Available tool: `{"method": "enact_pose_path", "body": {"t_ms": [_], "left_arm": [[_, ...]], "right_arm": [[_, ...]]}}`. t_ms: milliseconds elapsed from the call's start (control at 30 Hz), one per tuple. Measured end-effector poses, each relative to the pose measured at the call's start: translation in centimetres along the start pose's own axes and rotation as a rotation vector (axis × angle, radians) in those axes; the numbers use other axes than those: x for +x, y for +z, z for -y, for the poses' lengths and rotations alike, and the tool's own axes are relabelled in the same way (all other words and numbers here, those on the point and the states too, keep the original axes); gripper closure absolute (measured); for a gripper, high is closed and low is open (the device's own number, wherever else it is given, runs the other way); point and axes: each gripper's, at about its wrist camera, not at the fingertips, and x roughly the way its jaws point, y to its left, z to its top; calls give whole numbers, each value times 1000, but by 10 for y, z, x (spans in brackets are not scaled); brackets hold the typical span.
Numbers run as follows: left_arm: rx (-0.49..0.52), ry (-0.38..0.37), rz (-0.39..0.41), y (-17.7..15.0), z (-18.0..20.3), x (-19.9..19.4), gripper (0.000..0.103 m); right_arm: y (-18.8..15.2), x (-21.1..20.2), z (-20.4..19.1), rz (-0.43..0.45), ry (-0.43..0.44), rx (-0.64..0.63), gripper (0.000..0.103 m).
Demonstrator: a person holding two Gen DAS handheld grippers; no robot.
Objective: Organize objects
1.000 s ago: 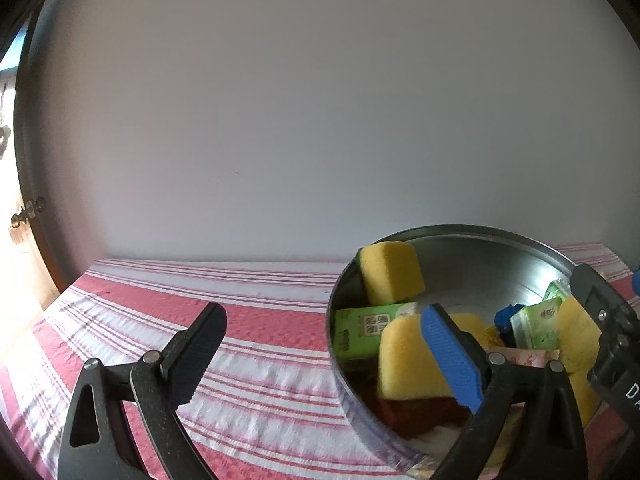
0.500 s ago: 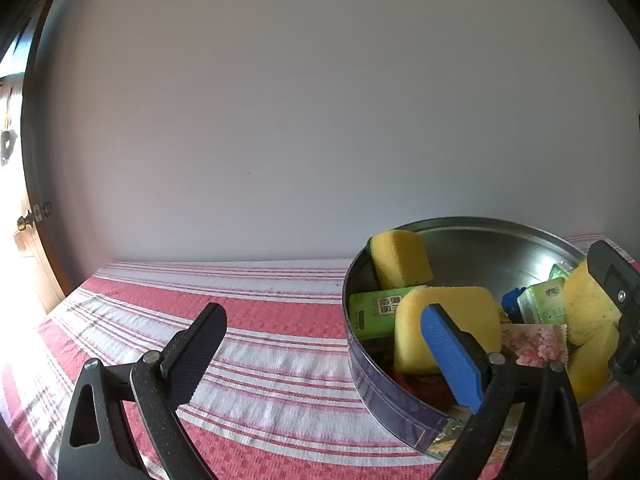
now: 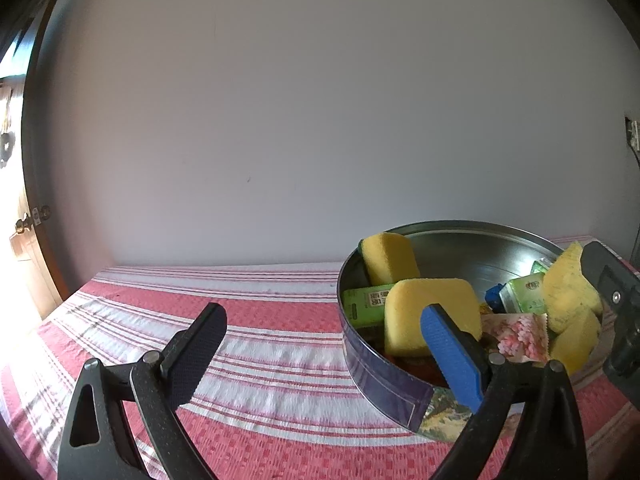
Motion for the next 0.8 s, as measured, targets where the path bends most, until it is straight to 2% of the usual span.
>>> {"method": "enact_pose_path", "body": {"t_ms": [267,800], "left_arm": [[-25,-16,-8,-1,-7,-3,4],[-10,-28,23,-3,-6,-13,4]], "right_arm": [[-2,-15,-9,17,-2,-20,0],[-4,-30,-14,74,-14,-39,0]]}}
